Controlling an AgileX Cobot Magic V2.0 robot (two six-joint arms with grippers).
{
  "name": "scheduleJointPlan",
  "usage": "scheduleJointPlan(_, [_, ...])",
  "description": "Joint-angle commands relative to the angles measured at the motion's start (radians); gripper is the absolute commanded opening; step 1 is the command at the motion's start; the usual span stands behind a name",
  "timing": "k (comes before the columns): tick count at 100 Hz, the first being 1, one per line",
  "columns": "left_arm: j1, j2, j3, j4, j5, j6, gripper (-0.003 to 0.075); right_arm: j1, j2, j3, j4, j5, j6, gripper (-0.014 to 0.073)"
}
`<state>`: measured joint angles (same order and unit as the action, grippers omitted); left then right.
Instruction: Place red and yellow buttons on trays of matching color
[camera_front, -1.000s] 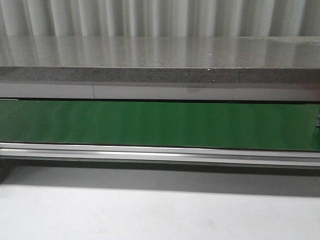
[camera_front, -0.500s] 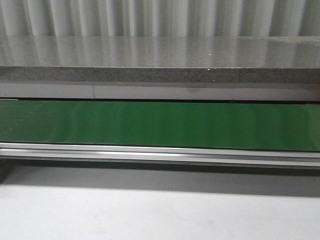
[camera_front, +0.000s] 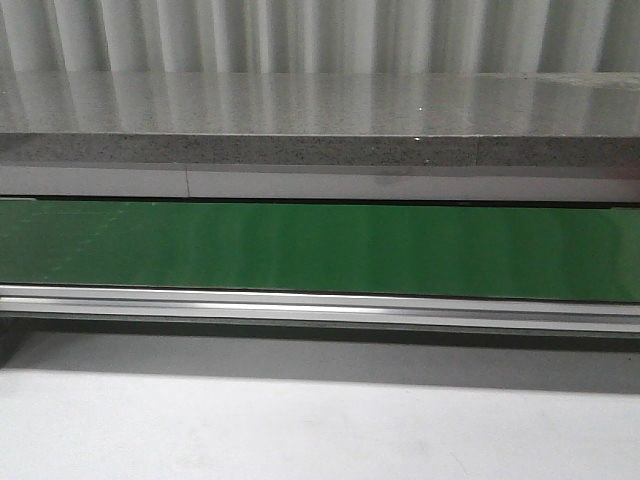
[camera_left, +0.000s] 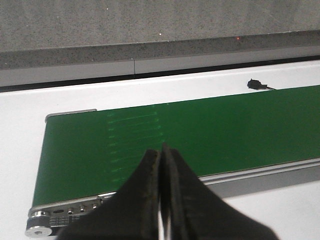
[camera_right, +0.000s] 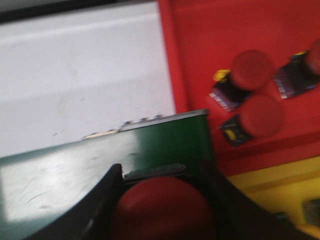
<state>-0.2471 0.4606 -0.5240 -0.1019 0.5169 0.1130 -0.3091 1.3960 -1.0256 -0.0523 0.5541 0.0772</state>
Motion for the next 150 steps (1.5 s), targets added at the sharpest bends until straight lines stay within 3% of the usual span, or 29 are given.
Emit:
scheduleJointPlan(1, [-0.008,0.006,-0.026,-0.016,-0.071,0.000,-0.0020,-0.091,-0.038,-0.043,-0.048,-0.085,0.034,0.0062])
scheduleJointPlan(19, [-0.008,0.006,-0.026,-0.016,-0.071,0.000,-0.0020,-0.261,-0.032,-0.043,-0.047,-0.173,0.051,0.0060])
scheduleJointPlan(38, [-0.008,0.006,-0.026,-0.016,-0.071,0.000,-0.0020,-0.345,0.045,-0.043,-0.046,-0.264,0.116,0.0061])
scheduleJointPlan(94, [-0.008,0.006,-0.026,-0.016,-0.071,0.000,-0.0020,-0.346,0.323,-0.046,-0.034,-0.554,0.126,0.0061])
scheduleJointPlan(150, [-0.008,0.006,-0.026,-0.016,-0.071,0.000,-0.0020,-0.334,0.365,-0.046,-0.028,-0.543,0.126,0.0062])
